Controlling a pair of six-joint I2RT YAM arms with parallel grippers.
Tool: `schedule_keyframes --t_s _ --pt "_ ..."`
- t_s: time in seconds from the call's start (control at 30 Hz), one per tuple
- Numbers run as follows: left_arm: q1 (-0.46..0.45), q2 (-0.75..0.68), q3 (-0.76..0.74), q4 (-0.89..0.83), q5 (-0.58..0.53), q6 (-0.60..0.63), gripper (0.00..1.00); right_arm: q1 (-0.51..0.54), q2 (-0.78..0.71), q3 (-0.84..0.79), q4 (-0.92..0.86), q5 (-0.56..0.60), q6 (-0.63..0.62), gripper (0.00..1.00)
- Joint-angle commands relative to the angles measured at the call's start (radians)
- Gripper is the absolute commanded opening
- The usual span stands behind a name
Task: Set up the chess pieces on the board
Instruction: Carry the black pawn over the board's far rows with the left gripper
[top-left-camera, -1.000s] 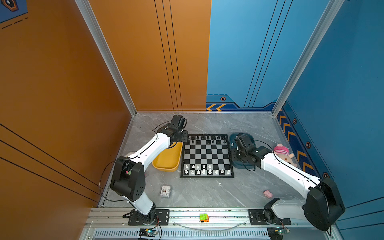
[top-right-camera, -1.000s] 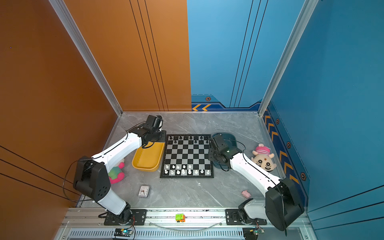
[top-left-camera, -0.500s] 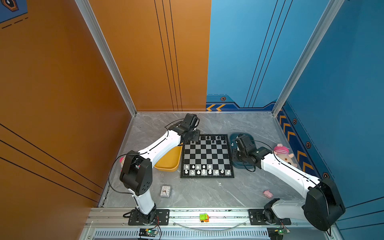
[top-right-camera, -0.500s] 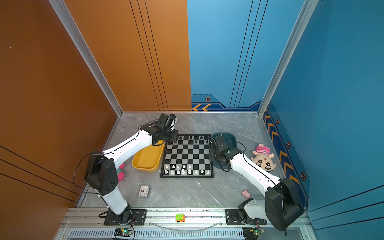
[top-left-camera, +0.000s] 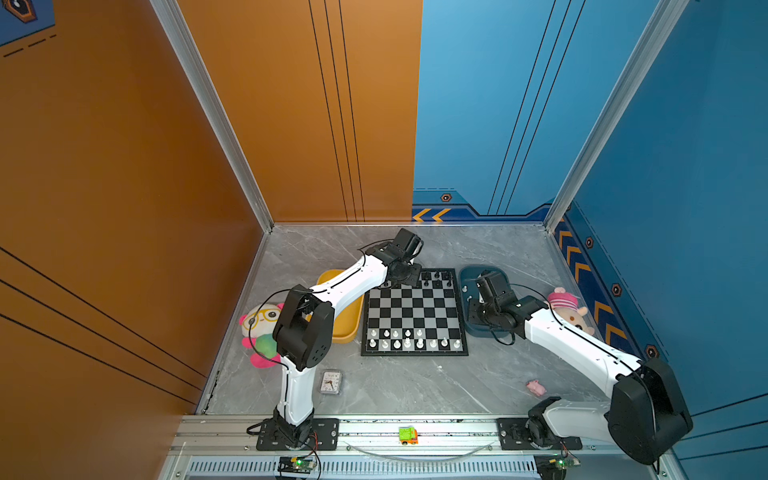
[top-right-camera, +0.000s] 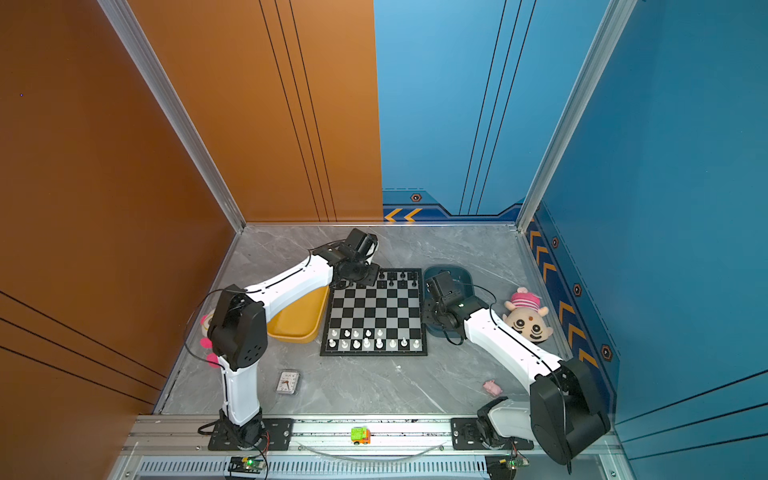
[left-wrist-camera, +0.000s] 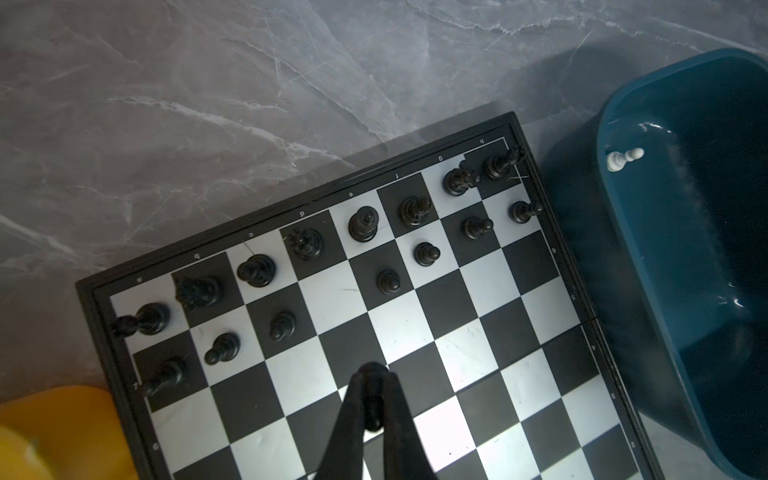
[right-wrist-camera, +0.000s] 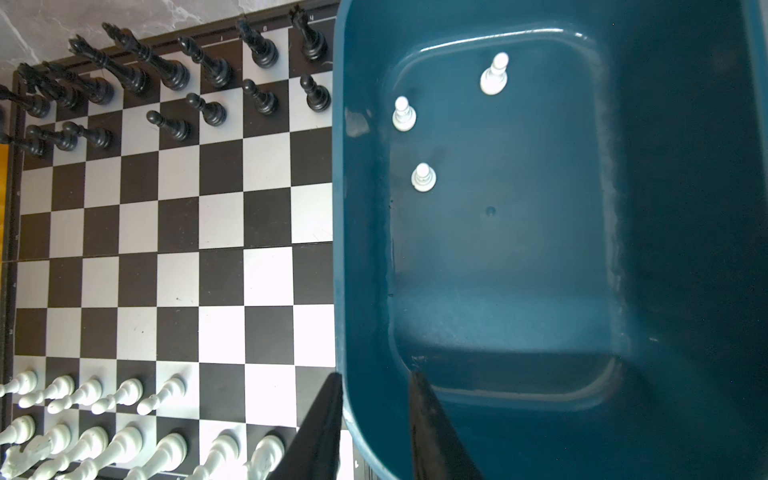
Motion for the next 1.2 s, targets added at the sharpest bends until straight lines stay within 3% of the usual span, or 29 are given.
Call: schedule_keyframes --t_s 0.0,1.17 --pt "-0.010 0.035 0.045 -0.064 -0.012 0.021 0.05 -0.013 -0.031 -0.019 0.012 -0.015 -0.013 0.31" --pt "0.008 0.162 0.105 -0.066 -0.100 0.020 0.05 -0.031 -0.014 -0.022 0.021 -0.033 -0.012 0.30"
